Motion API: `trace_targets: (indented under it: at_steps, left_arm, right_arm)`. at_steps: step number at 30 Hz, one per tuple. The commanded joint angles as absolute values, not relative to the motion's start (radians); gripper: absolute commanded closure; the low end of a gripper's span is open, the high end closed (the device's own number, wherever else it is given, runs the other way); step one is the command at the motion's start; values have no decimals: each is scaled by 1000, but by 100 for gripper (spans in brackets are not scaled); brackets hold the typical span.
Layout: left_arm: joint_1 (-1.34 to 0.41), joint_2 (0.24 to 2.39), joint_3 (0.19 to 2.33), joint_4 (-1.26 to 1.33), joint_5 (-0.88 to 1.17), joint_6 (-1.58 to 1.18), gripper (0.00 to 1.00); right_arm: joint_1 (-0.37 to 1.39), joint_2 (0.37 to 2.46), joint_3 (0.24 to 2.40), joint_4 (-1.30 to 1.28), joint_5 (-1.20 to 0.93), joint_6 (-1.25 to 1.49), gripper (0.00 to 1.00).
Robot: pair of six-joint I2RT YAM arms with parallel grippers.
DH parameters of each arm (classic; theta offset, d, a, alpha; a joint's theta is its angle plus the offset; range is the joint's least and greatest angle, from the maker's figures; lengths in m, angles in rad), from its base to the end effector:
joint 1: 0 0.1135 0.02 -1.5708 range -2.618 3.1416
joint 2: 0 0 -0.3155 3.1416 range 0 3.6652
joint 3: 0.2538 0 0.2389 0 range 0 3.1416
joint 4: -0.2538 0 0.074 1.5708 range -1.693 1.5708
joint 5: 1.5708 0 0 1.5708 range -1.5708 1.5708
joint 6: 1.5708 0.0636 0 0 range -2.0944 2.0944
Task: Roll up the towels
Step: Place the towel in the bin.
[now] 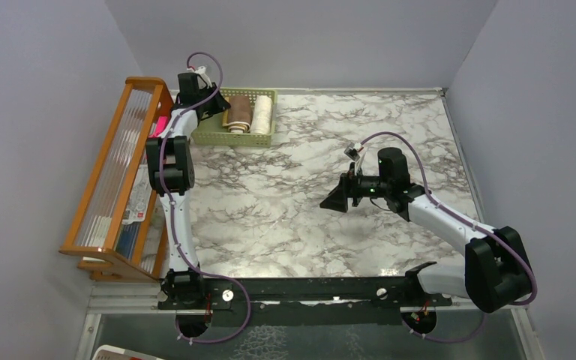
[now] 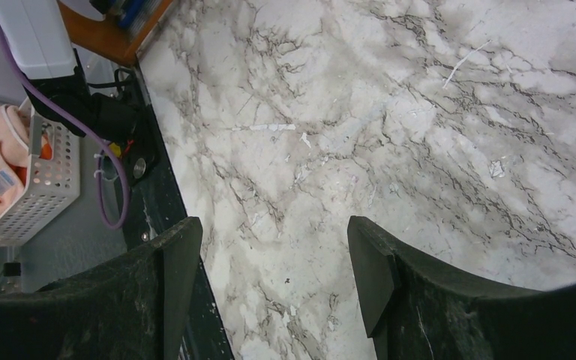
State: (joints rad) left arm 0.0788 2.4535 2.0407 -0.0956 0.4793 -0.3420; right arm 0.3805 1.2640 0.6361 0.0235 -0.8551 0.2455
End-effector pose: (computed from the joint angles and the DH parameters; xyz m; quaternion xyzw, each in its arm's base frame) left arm 0.6139 0.0191 0.2125 -0.0573 0.8442 -0.2675 0.4610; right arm 0.2072 0.1346 0.2612 -0.2466 0.7910 0.4795 0.2892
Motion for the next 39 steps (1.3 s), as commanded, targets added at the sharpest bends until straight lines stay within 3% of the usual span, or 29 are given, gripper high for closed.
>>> trace_targets:
  at_steps: [1,11,16,21,25,31,39]
  left_arm:
    - [100,2430,2033,-80,394,-333,85]
    - [90,2478,2046,-113,364,-333,82]
    - [76,2491,2042,-125,340,-327,64]
    - [62,2484,2036,-137,304,-321,55]
    - [43,2484,2038,-161,278,-319,56]
    - [5,2482,2040,-181,260,-317,67]
    - [-37,2504,2065,-205,271,-325,69]
  right_arm:
    - [388,1267,625,48,-884,227,28]
    - [392,1275,627,58,-890,231,28]
    - [396,1276,628,59,-893,232,28]
    - [397,1278,625,61,-894,232,28]
    - [399,1279,622,74,-897,239,28]
    - [402,1274,623,75,-899,236,28]
    - [401,1255,608,71,-899,234,28]
